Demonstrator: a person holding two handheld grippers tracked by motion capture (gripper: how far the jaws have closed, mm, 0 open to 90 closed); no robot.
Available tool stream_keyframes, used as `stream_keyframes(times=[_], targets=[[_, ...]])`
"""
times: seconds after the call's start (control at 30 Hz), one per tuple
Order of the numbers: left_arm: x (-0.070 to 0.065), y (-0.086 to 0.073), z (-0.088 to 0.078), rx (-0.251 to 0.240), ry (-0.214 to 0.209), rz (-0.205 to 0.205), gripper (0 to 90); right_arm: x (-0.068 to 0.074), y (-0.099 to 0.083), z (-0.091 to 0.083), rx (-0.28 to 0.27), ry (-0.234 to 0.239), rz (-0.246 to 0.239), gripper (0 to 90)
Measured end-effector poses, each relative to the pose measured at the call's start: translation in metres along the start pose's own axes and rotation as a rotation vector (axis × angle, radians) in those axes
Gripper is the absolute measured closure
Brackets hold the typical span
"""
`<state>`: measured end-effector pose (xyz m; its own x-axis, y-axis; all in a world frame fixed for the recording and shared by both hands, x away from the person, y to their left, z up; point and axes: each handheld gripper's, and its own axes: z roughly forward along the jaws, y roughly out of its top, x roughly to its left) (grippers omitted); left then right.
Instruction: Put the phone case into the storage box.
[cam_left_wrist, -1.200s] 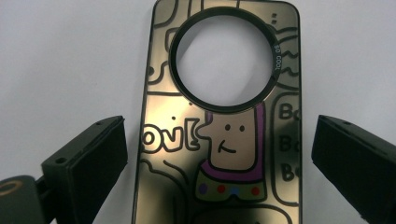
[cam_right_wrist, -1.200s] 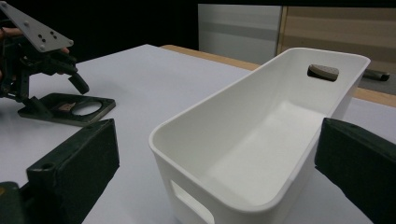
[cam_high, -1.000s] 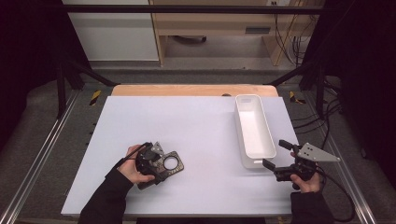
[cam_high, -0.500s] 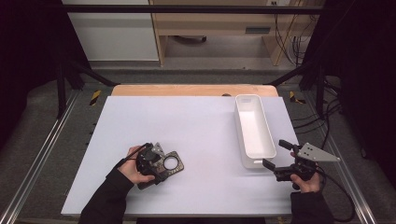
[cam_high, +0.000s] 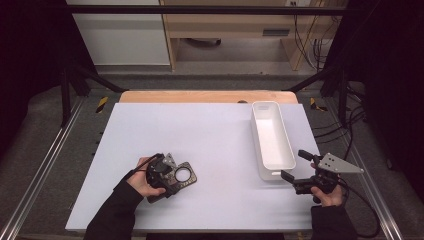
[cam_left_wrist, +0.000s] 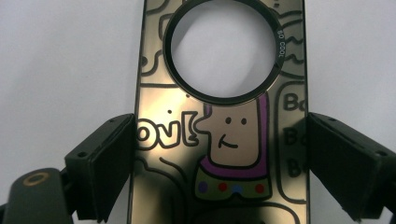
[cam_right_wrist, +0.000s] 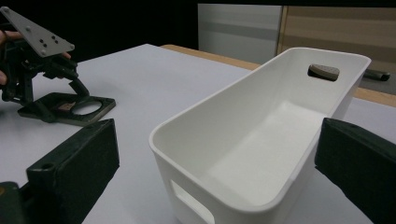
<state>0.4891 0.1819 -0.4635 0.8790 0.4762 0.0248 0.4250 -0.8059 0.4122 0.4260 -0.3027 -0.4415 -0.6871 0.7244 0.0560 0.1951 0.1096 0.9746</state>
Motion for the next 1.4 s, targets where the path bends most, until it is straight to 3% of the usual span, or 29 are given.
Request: stream_keyframes(times=[0.77, 1.4], targets=[[0.0, 0.001, -0.004, -0.021, 0.004, 0.001, 11.4, 0.0, 0.0, 0.0, -0.001, 0.002, 0.0, 0.4], [-0.004, 0.003, -0.027, -0.157, 0.001, -0.025, 11.4, 0.001, 0.0, 0.0, 0.003, 0.007, -0.004, 0.3]])
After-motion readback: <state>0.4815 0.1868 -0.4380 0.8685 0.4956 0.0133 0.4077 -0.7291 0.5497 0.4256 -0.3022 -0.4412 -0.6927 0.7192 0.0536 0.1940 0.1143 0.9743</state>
